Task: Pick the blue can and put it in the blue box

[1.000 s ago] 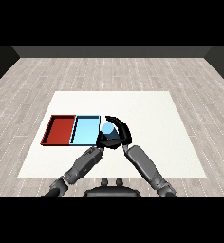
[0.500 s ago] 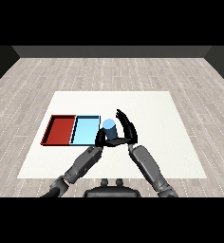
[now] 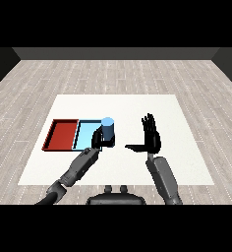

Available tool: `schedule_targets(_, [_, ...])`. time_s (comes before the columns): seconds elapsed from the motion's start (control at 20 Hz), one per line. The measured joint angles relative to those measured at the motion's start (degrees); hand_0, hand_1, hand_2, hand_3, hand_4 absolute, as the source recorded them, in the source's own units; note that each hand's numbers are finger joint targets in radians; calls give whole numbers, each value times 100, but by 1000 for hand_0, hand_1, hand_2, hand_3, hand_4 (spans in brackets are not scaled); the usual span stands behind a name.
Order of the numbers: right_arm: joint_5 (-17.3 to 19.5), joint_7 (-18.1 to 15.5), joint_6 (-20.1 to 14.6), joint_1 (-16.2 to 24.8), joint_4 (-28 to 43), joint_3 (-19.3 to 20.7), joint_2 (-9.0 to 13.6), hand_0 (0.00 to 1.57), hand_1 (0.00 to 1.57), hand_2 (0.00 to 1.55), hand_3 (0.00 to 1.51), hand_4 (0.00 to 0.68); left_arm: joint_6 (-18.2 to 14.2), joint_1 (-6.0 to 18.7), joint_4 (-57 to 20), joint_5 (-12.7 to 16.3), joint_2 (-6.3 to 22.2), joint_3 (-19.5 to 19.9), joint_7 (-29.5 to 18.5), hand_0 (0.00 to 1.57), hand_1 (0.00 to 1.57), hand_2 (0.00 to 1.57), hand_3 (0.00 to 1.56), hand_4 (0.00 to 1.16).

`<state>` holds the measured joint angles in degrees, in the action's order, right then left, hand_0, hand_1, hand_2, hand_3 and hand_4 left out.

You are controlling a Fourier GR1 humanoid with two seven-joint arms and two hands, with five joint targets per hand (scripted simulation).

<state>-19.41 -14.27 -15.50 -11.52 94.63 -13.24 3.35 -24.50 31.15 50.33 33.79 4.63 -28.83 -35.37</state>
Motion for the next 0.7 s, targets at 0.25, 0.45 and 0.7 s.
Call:
schedule_targets(0.25, [-359, -147, 264, 315, 88, 491, 157, 0, 0, 0, 0, 0, -23, 165, 73, -140, 711, 300, 526, 1571, 1571, 1571, 1515, 1146])
schedule_targets(0.45, [-473, -89, 329, 476, 208, 612, 197, 0, 0, 0, 0, 0, -143, 408, -430, -386, 1071, 424, 891, 1571, 1571, 1571, 1504, 1115])
schedule_targets(0.7, [-586, -133, 446, 603, 155, 730, 198, 0, 0, 0, 0, 0, -452, 798, -1215, -827, 1281, 264, 1673, 1571, 1571, 1534, 1440, 991])
